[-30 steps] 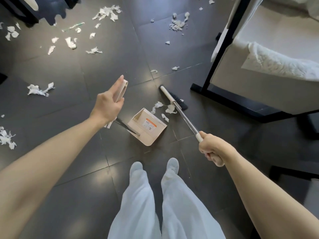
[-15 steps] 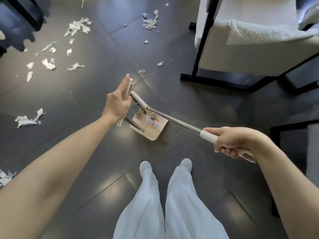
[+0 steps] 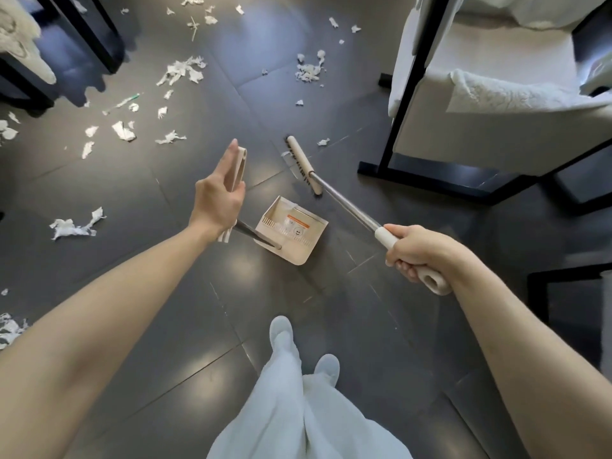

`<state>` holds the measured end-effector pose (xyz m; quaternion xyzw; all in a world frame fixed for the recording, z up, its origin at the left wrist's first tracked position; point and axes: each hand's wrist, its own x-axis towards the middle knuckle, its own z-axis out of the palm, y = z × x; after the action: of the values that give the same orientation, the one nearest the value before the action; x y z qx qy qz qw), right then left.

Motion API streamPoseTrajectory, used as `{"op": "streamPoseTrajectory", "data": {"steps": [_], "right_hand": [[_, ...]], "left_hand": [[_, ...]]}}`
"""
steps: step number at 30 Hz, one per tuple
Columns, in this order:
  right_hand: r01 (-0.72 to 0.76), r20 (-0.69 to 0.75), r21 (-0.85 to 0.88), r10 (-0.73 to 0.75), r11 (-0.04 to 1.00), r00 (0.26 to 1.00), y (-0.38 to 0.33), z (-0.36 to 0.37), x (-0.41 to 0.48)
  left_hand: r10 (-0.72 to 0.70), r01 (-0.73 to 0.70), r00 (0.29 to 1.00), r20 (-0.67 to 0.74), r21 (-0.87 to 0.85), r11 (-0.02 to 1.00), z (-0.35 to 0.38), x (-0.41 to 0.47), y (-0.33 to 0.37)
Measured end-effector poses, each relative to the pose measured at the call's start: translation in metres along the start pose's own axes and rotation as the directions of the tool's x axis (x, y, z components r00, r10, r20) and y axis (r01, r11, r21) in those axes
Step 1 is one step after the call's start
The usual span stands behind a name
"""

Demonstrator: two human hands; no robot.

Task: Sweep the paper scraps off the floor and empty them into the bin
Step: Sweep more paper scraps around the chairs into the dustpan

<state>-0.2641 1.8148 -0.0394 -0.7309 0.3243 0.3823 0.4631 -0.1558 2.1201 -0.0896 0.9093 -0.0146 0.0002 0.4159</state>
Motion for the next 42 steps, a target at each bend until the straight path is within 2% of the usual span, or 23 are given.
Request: {"op": "streamPoseTrajectory", "data": {"steps": [3,7,12,15,19,23,26,29,31,37,42], "right_hand": [[0.026,-0.044,0.002,-0.026,1.0,0.999,-0.033,-0.003,0.034],[0.047,-0.093,0.114,-0.037,0.992,0.995,-0.092,-0.015,0.09],[0.055,-0.128,0.242,-0.025,0.969,0.991,-0.179,-0.028,0.168],[0.045,-0.167,0.199,-0.012,0.979,0.986,-0.225,-0.039,0.211],[-0.052,-0.204,0.016,0.054,0.999,0.978,-0.27,-0.052,0.259],[-0.127,-0.087,-0.138,0.115,0.982,0.989,-0.307,-0.045,0.279],[-0.138,0.052,-0.247,0.155,0.959,0.987,-0.322,-0.03,0.268],[-0.193,0.231,-0.107,0.214,0.975,0.949,-0.337,-0.034,0.244],[-0.173,0.263,-0.081,0.188,0.982,0.946,-0.349,-0.049,0.234],[-0.076,0.158,-0.055,0.084,0.996,0.984,-0.4,-0.096,0.244],[0.001,0.039,-0.075,0.001,0.997,0.999,-0.458,-0.137,0.302]], "left_hand": [[0.004,-0.004,1.0,-0.016,-0.002,1.0,-0.004,0.037,-0.001],[0.01,-0.01,0.999,-0.043,-0.006,1.0,-0.004,0.111,-0.016],[0.003,-0.005,0.998,0.06,0.045,0.999,-0.007,0.229,-0.038],[0.002,-0.007,0.994,0.113,0.043,0.999,-0.008,0.29,-0.054],[-0.024,0.02,0.995,0.094,0.04,0.999,-0.014,0.359,-0.072],[-0.029,0.023,0.993,0.116,0.052,0.998,-0.013,0.414,-0.073],[0.032,-0.039,0.987,0.156,0.042,0.998,-0.004,0.441,-0.061],[0.044,-0.049,0.984,0.174,0.024,0.999,0.003,0.464,-0.048],[0.034,-0.036,0.978,0.204,0.006,0.999,0.004,0.477,-0.044],[0.02,-0.026,0.991,0.13,0.042,0.999,-0.009,0.518,-0.035],[0.011,-0.016,0.997,0.071,0.078,0.997,0.003,0.585,-0.017]]}}
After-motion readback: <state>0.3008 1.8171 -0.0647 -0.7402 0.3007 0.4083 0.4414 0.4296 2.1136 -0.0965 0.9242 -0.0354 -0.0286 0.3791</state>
